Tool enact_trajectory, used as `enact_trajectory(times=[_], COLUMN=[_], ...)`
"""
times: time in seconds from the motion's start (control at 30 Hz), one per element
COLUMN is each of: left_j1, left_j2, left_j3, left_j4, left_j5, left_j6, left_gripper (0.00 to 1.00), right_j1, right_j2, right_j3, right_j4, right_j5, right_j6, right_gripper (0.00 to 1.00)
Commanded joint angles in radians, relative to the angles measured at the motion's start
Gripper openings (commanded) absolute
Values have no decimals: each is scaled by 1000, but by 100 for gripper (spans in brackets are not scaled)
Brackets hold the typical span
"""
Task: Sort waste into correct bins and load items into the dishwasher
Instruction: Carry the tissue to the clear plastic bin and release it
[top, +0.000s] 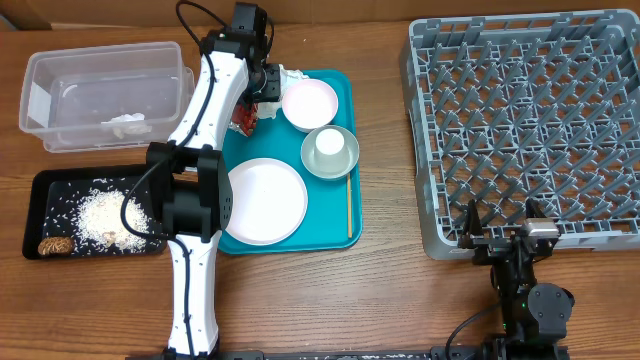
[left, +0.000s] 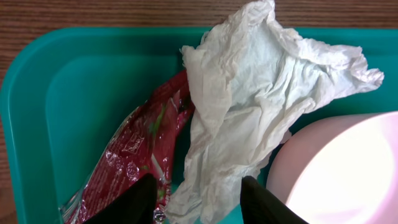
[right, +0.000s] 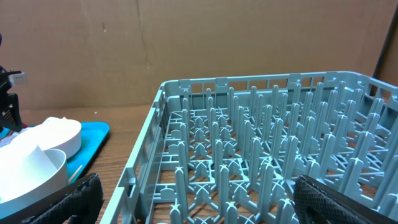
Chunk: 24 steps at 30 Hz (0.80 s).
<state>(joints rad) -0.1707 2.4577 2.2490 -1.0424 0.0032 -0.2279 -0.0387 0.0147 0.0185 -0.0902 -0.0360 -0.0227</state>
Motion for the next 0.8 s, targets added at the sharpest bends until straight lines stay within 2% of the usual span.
enact_trajectory(times=[0.0,0.3,0.53,0.6,0.67,0.77], left_j1=[-7,-7,-10,-13,-18,-25], left_j2=[25,24,24,24,24,24], left_j3=[-18,-72,-72,-72,-72,-72], left_j4=[14,52,56,52,48,41], left_j5=[9,8,20,22,23,23], left_j6=[23,23,23,23,23,23], left_gripper=[47,48,36,36,30,11], right_j1=[-2,-2,-2,-2,-2,-2], right_j2=[-12,-12,-12,-12,-12,-12], right_j3=[-10,-10,-10,-10,-10,-10], right_j4=[6,6,6,6,6,6], right_j5=[9,9,9,9,9,9], right_j6=[0,0,0,0,0,0], right_gripper=[100,100,100,100,100,100])
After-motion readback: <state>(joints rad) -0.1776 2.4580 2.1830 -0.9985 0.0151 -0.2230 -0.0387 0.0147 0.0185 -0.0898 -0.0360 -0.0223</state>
